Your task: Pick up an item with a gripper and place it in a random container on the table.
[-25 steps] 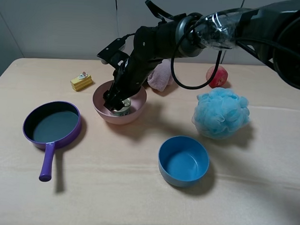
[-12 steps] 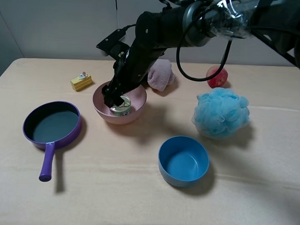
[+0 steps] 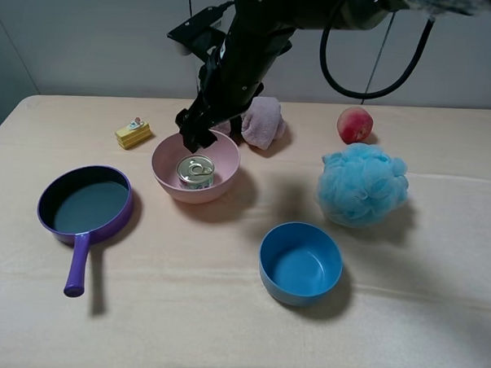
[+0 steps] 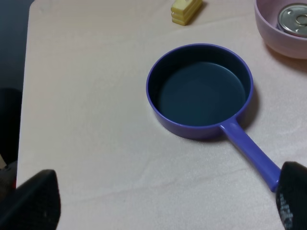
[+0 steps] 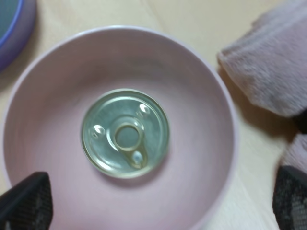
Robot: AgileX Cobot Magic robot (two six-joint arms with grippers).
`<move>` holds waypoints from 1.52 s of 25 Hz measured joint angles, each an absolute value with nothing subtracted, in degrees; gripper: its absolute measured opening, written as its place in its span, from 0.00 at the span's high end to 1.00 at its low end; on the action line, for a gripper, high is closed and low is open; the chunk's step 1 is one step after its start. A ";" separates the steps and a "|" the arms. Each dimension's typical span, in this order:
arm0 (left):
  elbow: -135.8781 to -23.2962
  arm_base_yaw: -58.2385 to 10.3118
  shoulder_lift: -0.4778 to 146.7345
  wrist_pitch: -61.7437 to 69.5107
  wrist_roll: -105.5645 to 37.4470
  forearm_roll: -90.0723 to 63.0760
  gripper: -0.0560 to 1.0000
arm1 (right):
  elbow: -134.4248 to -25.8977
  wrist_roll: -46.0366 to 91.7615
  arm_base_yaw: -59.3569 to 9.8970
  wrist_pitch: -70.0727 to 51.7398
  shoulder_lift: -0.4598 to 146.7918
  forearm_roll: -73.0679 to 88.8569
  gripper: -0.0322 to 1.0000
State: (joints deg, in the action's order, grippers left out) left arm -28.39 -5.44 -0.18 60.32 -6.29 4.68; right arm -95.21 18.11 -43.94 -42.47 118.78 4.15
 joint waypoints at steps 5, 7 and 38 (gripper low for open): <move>-28.39 -5.44 -0.18 60.32 -6.29 4.68 0.09 | -94.59 16.82 -43.94 -45.02 114.95 2.36 0.30; -28.39 -5.44 -0.18 60.32 -6.29 4.68 0.09 | -92.90 16.70 -43.94 -44.44 112.72 1.72 0.30; -28.39 -5.44 -0.18 60.32 -6.29 4.68 0.09 | -49.00 -3.48 -40.41 -40.78 60.37 -10.70 0.30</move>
State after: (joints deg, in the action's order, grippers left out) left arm -28.39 -5.44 -0.18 60.32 -6.29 4.68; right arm -49.00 -3.48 -40.41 -40.78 60.37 -10.70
